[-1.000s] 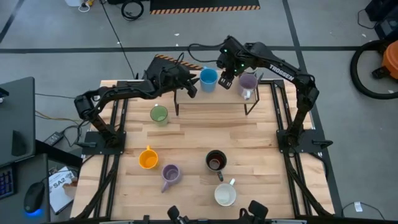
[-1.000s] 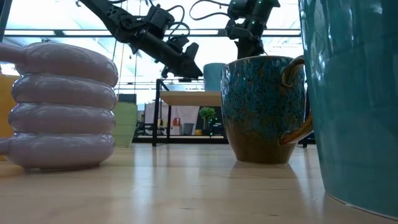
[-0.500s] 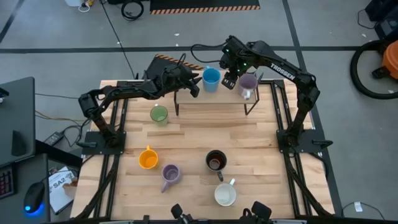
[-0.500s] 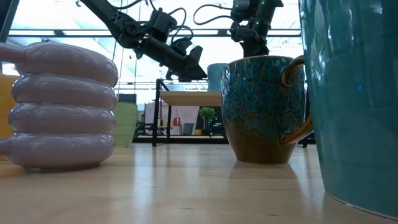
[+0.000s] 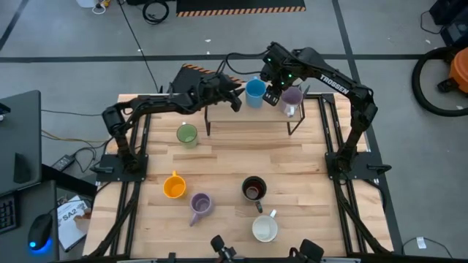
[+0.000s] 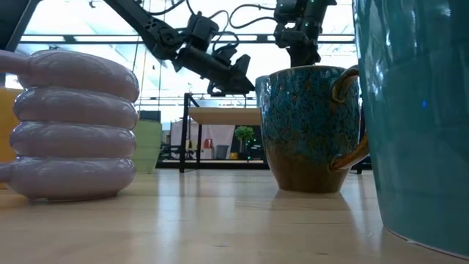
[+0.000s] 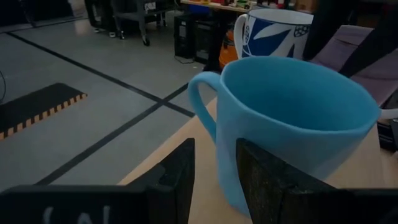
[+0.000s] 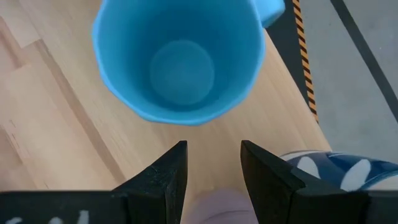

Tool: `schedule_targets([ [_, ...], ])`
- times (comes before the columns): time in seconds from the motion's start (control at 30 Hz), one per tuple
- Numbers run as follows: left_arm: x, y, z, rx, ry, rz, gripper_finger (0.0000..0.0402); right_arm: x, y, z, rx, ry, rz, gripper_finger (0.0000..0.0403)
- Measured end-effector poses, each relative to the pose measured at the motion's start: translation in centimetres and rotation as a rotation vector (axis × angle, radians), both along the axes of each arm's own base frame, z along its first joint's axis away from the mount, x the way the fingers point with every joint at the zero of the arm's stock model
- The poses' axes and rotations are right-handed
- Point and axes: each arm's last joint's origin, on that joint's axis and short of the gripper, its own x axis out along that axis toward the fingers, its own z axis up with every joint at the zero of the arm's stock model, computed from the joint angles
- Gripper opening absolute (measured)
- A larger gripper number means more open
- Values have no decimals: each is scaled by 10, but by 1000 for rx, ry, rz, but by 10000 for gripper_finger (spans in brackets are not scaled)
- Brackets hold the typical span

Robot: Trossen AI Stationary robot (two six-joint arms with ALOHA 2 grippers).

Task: Place coffee mugs
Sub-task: Put the light blue mug on the shelf

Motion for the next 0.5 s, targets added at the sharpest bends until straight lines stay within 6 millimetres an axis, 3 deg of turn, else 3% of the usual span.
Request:
schedule_targets([
  [0.3,8,7,6,4,-17,-12,123,-4,5,-1,31,40,9,152],
  [0.5,5,13,13,-25,109,-48,123,-6,13,6,15,24,56,151],
])
